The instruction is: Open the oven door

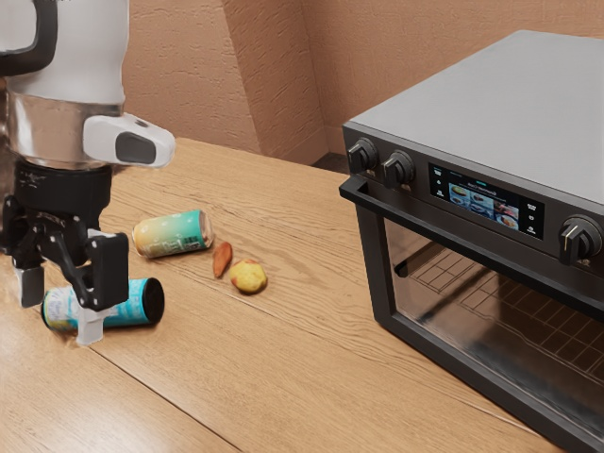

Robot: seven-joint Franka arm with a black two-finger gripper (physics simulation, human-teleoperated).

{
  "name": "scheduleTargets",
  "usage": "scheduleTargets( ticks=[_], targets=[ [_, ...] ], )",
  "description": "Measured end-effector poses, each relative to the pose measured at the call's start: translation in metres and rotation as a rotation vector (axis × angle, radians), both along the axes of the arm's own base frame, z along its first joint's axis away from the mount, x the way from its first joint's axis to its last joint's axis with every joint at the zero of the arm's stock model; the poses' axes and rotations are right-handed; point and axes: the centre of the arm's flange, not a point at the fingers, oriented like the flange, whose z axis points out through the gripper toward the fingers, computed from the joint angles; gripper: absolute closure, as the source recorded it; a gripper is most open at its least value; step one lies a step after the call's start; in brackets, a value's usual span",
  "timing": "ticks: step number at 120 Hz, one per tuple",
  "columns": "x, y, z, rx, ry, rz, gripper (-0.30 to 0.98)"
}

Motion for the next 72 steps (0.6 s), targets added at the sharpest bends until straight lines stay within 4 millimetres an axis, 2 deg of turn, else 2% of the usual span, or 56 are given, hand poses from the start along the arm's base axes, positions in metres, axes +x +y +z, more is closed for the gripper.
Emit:
scheduleTargets(
  ticks=[7,17,24,28,34,38,40,43,45,48,50,52,56,65,68,72],
  targets=[
    [0.024,0.002,-0.009,0.002,-0.081,0.064,0.00],
    [0.045,0.003,-0.010,0.011,-0.182,0.140,0.00],
    [0.061,-0.003,0.008,0.040,-0.287,0.176,0.00],
    [0.056,0.001,0.026,0.039,-0.352,0.205,0.00],
    [0.030,0.001,0.055,0.018,-0.447,0.227,0.00],
    [-0.008,0.014,0.056,-0.006,-0.488,0.251,0.00],
    [-0.030,0.024,0.047,-0.016,-0.502,0.276,0.00],
    [-0.070,0.037,0.024,-0.030,-0.528,0.329,0.00],
    [-0.090,0.040,0.010,-0.037,-0.551,0.363,0.00],
    [-0.106,0.040,-0.006,-0.048,-0.584,0.397,0.00],
    [-0.108,0.037,-0.016,-0.065,-0.600,0.401,0.00],
    [-0.103,0.035,-0.027,-0.085,-0.612,0.406,0.00],
    [-0.077,0.028,-0.047,-0.114,-0.624,0.413,0.00],
    [0.031,0.017,-0.062,-0.193,-0.645,0.430,0.00],
    [0.056,0.010,-0.065,-0.195,-0.672,0.439,0.00],
    [0.078,-0.002,-0.068,-0.206,-0.711,0.452,0.00]
  ],
)
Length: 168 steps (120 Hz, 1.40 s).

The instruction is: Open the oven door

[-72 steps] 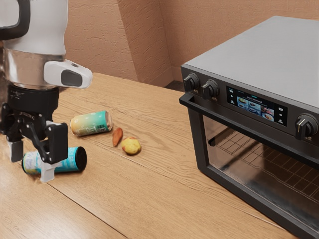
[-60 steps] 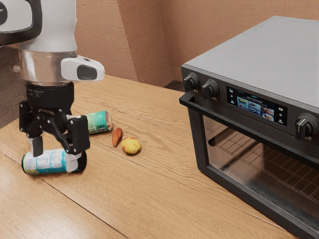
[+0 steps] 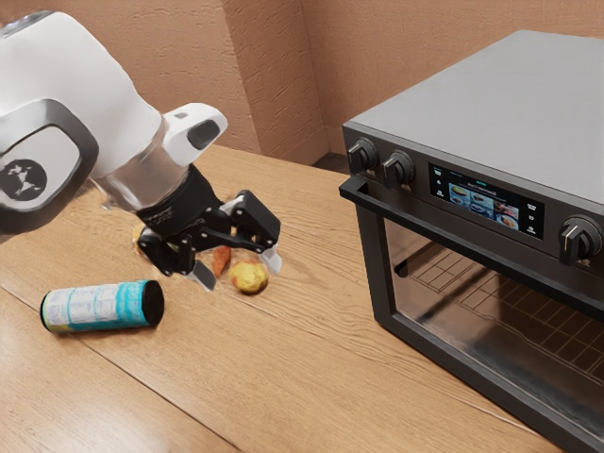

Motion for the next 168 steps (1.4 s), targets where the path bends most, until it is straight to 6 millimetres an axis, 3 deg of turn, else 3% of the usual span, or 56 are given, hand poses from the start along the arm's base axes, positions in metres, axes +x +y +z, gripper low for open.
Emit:
scheduleTargets(
  ticks=[8,14,24,72,88,134,157,168],
  targets=[
    [0.026,-0.030,-0.006,-0.055,-0.069,0.020,0.00],
    [0.035,-0.054,-0.013,-0.134,-0.105,0.029,0.00],
    [0.042,-0.067,-0.011,-0.239,-0.162,0.089,0.00],
    [0.064,-0.072,-0.018,-0.414,-0.252,0.319,0.00],
    [0.065,-0.071,-0.046,-0.422,-0.224,0.374,0.00],
    [0.081,-0.070,-0.049,-0.450,-0.238,0.434,0.00],
    [0.088,-0.069,-0.069,-0.452,-0.203,0.459,0.00],
    [0.077,-0.061,-0.072,-0.439,-0.202,0.467,0.00]
  ],
)
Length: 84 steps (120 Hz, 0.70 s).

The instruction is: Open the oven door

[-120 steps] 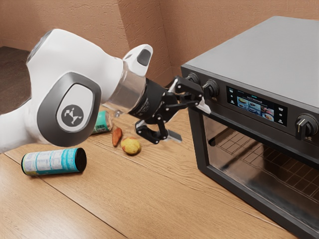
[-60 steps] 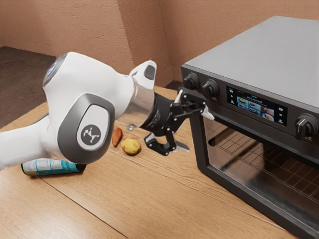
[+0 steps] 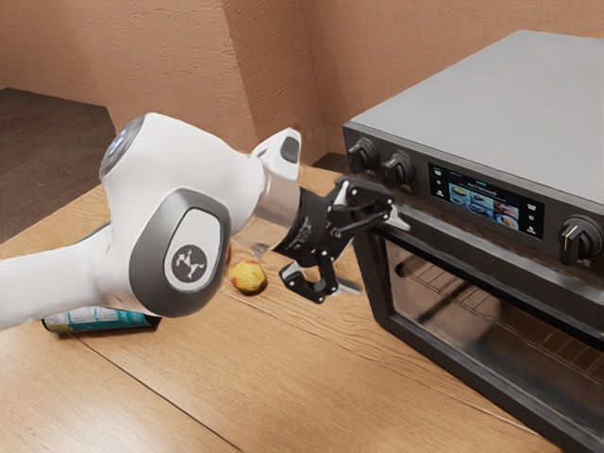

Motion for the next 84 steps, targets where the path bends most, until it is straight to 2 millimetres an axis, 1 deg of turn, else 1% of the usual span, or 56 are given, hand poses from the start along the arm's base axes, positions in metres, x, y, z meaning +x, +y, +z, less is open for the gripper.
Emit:
scheduleTargets(
  ticks=[9,18,27,34,42,47,50,52,54,57,60,61,63,65,67,70,73,75,78,81,84],
  targets=[
    [-0.028,0.013,-0.008,0.019,0.011,0.021,0.00],
    [-0.056,0.021,-0.017,0.023,0.019,0.048,0.01],
    [-0.086,0.028,-0.017,0.027,0.002,0.092,0.00],
    [-0.115,0.023,-0.012,0.046,-0.036,0.133,0.00],
    [-0.158,0.016,-0.005,0.089,-0.109,0.190,0.00],
    [-0.190,0.006,0.009,0.147,-0.191,0.225,0.00],
    [-0.203,0.000,0.016,0.179,-0.223,0.233,0.00],
    [-0.205,0.000,0.031,0.195,-0.240,0.231,0.00],
    [-0.205,0.002,0.053,0.208,-0.255,0.221,0.00],
    [-0.202,0.004,0.105,0.226,-0.276,0.185,0.01],
    [-0.193,0.007,0.174,0.235,-0.293,0.130,0.01],
    [-0.190,0.010,0.195,0.239,-0.294,0.114,0.01],
    [-0.184,0.018,0.230,0.252,-0.291,0.088,0.01],
    [-0.178,0.030,0.255,0.263,-0.275,0.070,0.01],
    [-0.172,0.046,0.270,0.263,-0.246,0.055,0.00],
    [-0.161,0.072,0.278,0.253,-0.187,0.032,0.00],
    [-0.149,0.091,0.271,0.250,-0.109,0.012,0.00],
    [-0.141,0.099,0.258,0.254,-0.047,0.000,0.00],
    [-0.129,0.107,0.234,0.265,0.052,-0.019,0.00],
    [-0.120,0.109,0.209,0.278,0.145,-0.039,0.00],
    [-0.115,0.110,0.189,0.289,0.224,-0.058,0.00]
  ],
)
